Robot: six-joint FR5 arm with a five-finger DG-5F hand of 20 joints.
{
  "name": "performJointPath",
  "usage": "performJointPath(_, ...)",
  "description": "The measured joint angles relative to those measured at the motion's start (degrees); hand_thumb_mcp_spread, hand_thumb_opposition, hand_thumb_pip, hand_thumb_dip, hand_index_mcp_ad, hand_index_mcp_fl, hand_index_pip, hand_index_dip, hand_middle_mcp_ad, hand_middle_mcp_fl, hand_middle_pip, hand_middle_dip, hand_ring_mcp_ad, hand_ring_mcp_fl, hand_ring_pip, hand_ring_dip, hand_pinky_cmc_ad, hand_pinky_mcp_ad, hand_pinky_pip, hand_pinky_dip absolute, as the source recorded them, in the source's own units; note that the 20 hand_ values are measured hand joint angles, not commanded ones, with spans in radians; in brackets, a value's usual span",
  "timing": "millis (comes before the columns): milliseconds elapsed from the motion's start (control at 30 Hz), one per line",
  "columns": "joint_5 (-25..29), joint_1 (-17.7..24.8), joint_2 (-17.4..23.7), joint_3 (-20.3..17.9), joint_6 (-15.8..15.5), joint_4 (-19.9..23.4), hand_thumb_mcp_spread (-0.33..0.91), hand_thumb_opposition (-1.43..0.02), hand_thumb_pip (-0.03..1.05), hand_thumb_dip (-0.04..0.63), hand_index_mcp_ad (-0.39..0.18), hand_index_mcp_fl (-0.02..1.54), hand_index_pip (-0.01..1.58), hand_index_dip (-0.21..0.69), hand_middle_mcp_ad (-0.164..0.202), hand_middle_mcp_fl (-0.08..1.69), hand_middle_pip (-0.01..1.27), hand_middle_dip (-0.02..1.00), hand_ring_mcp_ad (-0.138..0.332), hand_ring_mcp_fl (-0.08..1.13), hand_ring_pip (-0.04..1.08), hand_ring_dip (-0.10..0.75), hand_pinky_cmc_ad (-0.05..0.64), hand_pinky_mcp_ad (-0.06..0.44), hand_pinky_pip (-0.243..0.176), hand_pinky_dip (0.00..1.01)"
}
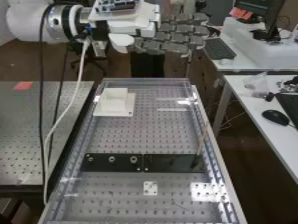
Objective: Grab the chopstick and place it in the clear container
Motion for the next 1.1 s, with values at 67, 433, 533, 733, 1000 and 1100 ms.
performJointPath(67,0.6,0.0,-0.5,-0.2,0.2,0.9,-0.01,0.00,0.00,0.000,-0.058,0.01,0.02,0.010,0.044,-0.01,0.02,0.04,0.056,-0.01,0.01,0.031,0.063,0.017,-0.010,0.01)
performJointPath(433,-0.5,-3.6,-3.1,-0.1,3.8,3.6,0.36,-0.66,0.72,0.290,-0.202,0.40,0.20,0.290,0.044,0.39,0.12,0.46,0.056,0.08,0.09,0.164,0.318,0.195,-0.010,0.09)
performJointPath(533,-1.2,-5.2,-4.3,0.1,7.2,4.4,0.36,-0.74,0.72,0.354,-0.202,0.40,0.28,0.293,0.045,0.39,0.12,0.55,0.068,0.10,0.09,0.225,0.367,0.234,-0.045,0.11)
performJointPath(733,-2.3,-7.5,-7.3,0.6,15.8,5.7,0.34,-0.81,0.72,0.396,-0.202,0.40,0.37,0.295,0.045,0.43,0.13,0.61,0.087,0.10,0.08,0.258,0.393,0.243,-0.061,0.12)
performJointPath(1000,-3.6,-10.2,-14.1,2.1,30.4,9.4,0.32,-0.82,0.75,0.394,-0.202,0.40,0.54,0.295,0.045,0.49,0.13,0.64,0.087,0.10,0.09,0.286,0.417,0.248,-0.089,0.13)
performJointPath(1100,-4.2,-10.8,-16.0,2.6,33.5,10.7,0.32,-0.84,0.76,0.394,-0.202,0.44,0.61,0.295,0.045,0.51,0.13,0.64,0.089,0.10,0.09,0.295,0.417,0.243,-0.091,0.13)
